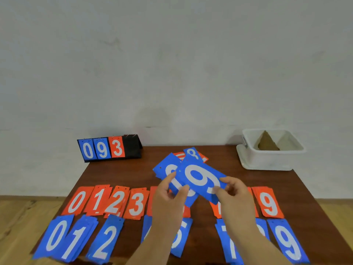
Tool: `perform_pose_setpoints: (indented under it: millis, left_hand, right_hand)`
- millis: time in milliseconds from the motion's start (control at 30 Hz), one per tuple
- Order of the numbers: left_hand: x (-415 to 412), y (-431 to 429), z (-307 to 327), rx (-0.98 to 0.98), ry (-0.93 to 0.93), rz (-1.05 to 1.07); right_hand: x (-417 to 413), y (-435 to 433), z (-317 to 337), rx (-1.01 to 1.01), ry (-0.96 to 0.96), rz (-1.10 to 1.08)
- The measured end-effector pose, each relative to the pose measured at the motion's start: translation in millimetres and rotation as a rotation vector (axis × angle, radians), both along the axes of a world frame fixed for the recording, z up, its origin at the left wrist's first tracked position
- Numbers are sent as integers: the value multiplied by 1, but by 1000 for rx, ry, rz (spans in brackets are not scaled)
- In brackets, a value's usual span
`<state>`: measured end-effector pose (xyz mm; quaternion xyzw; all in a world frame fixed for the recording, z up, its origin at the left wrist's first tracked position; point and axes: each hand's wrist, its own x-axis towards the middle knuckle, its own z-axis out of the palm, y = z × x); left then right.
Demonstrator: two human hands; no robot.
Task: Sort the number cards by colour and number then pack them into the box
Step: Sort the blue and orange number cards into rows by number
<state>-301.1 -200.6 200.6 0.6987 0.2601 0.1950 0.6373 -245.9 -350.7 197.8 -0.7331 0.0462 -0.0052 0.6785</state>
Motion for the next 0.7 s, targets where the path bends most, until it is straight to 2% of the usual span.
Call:
perform_pose_setpoints:
  millis: [167,400,567,700]
  left_hand:
    - [10,7,-16,27,-25,-30]
    - [10,13,-32,112,132,-470]
    - [14,-16,-51,31,180,-649]
    - [21,-46,-65,-13,234,-654]
  right_hand:
    - [-29,9,-22,-125,59,135]
    - [-27,-23,-27,-255,169,192]
    - [-30,-54,-42,-295,300,245]
    - [-29,-93,-55,-289,301,203]
